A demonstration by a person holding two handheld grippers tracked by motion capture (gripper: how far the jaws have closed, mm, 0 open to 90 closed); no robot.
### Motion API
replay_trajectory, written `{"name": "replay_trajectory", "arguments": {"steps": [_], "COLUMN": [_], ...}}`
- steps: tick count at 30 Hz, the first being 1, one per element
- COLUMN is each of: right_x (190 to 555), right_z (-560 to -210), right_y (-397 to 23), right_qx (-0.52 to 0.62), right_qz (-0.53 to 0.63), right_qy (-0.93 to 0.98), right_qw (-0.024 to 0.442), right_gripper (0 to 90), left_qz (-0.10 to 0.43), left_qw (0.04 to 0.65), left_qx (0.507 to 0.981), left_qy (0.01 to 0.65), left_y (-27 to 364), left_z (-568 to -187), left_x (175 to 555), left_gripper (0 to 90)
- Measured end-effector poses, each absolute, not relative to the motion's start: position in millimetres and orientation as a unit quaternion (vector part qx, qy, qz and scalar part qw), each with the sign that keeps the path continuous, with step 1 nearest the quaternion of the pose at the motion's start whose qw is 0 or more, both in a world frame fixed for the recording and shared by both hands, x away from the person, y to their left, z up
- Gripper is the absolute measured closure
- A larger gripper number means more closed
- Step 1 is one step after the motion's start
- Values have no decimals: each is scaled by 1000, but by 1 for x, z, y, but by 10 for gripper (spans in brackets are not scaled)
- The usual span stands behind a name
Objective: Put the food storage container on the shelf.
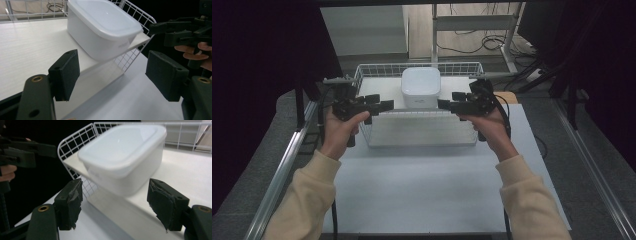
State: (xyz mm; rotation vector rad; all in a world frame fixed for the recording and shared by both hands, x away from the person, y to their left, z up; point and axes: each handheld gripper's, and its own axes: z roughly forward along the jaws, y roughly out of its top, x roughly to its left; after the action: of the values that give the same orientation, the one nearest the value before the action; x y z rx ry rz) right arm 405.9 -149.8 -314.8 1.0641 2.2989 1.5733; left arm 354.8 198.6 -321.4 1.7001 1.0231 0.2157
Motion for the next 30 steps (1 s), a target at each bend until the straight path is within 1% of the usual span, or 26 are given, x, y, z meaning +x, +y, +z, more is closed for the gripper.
{"name": "replay_trajectory", "arguments": {"steps": [2,3,4,5,6,8,12,13,14,16,20,21,22,23,24,25,26,28,30], "right_x": [396,385,385,374,374,361,342,334,334,327,314,308,308,301,301,295,295,292,289], "right_z": [-322,-331,-331,-339,-339,-348,-366,-375,-375,-385,-406,-416,-416,-430,-430,-445,-445,-461,-477], "right_y": [-155,-159,-159,-165,-165,-171,-185,-193,-193,-199,-213,-217,-217,-221,-221,-225,-225,-228,-230], "right_qx": [353,352,352,352,352,349,345,349,349,355,370,373,373,377,377,382,382,393,399], "right_qz": [527,522,522,520,520,521,516,513,513,509,501,496,496,490,490,485,485,471,457], "right_qy": [769,771,771,772,772,771,773,772,772,772,770,773,773,775,775,776,776,782,788], "right_qw": [85,92,92,101,101,112,130,133,133,137,135,132,132,133,133,126,126,110,102], "right_gripper": [287,287,287,287,287,287,287,287,287,287,284,284,284,282,282,282,282,282,282], "left_qz": [100,105,105,105,107,114,119,121,121,124,121,122,122,121,122,127,127,135,128], "left_qw": [537,533,533,532,533,531,517,514,514,510,495,494,494,493,493,491,491,483,479], "left_qx": [722,726,726,727,727,728,737,736,736,736,742,743,744,745,745,747,747,751,749], "left_qy": [425,423,423,421,420,420,419,423,423,427,436,434,433,433,432,430,430,430,438], "left_y": [197,197,197,197,197,199,202,203,203,203,202,203,203,203,203,204,204,204,205], "left_z": [-325,-330,-330,-333,-336,-342,-359,-370,-370,-383,-411,-415,-419,-422,-424,-430,-430,-439,-453], "left_x": [345,337,337,333,329,321,310,303,303,295,281,279,276,273,269,263,263,258,255], "left_gripper": [268,267,265,263,263,263,260,260,260,260,262,273,273,273,273,274,274,274,281]}}
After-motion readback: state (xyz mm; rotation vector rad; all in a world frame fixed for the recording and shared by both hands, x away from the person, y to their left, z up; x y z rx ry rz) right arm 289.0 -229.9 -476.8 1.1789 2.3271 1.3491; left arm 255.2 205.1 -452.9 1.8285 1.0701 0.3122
